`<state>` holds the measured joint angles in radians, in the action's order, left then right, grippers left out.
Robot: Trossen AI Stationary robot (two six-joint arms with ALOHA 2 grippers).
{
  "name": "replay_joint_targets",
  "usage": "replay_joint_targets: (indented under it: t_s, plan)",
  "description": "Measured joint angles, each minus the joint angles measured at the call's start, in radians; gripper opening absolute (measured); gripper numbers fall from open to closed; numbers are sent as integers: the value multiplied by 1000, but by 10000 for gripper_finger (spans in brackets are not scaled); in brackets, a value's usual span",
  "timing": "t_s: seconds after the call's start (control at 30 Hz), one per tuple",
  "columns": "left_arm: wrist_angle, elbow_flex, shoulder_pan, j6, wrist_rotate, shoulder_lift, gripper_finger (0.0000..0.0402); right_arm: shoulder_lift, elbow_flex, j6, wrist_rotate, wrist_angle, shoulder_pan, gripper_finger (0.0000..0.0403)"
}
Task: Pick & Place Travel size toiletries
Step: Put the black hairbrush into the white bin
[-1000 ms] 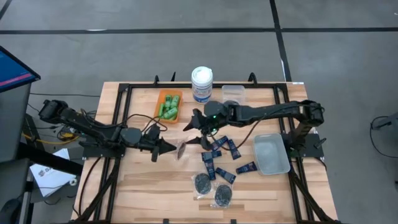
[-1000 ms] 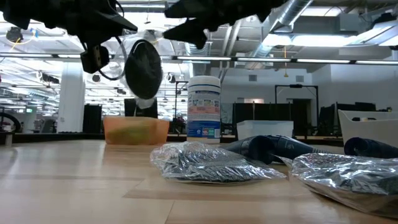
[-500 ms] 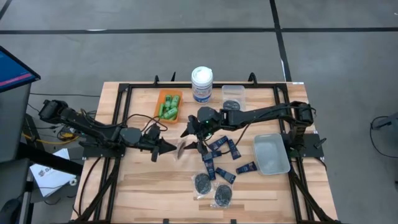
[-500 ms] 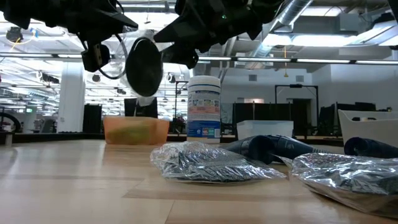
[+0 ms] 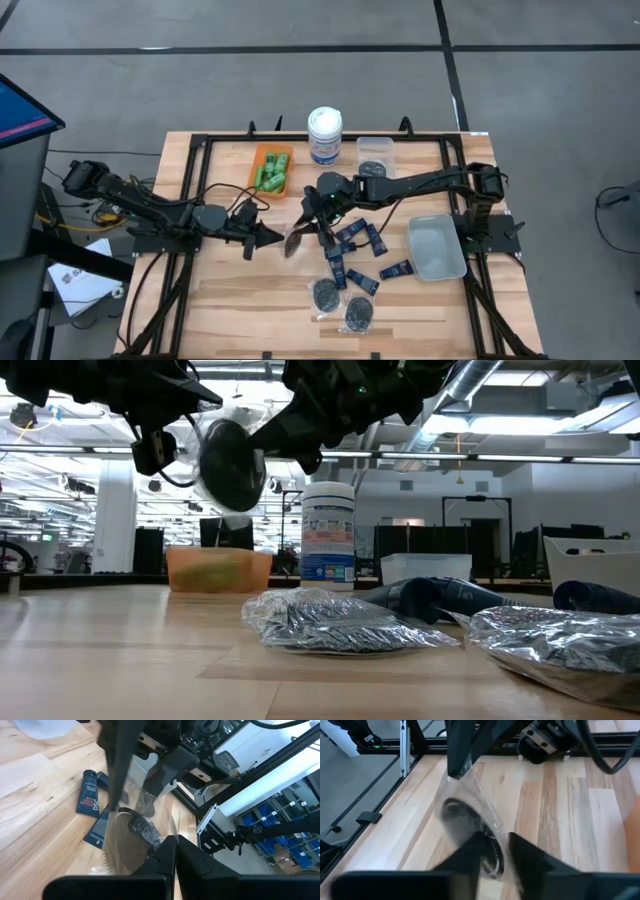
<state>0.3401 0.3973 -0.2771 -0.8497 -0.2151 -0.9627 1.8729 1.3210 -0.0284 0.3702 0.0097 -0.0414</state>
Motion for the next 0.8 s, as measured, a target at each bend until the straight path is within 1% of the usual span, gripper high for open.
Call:
replay_joint_targets:
  t_s: [0.07,0.1,0.23,0.37,0.47,0.57,0.7,0.8]
  plan:
    - [0,0,0,0,-3,0,0,0,0,1,20,-2,-1,30]
    - [0,0,0,0,-3,0,0,0,0,1,35,-2,-3,16]
    - [0,0,0,0,-3,0,2,0,0,41,51,-9,-6,9]
    - [0,0,0,18,-3,0,18,-9,0,54,50,-59,-10,4]
    - [0,0,0,37,-3,0,46,-42,2,40,43,-127,-23,2]
    - [0,0,0,38,-2,0,83,-94,1,-14,3,-241,-49,2]
    - [-1,0,0,39,-1,0,134,-184,1,-79,-86,-381,-104,1]
    - [-1,0,0,40,-1,0,164,-251,1,-101,-166,-492,-167,1]
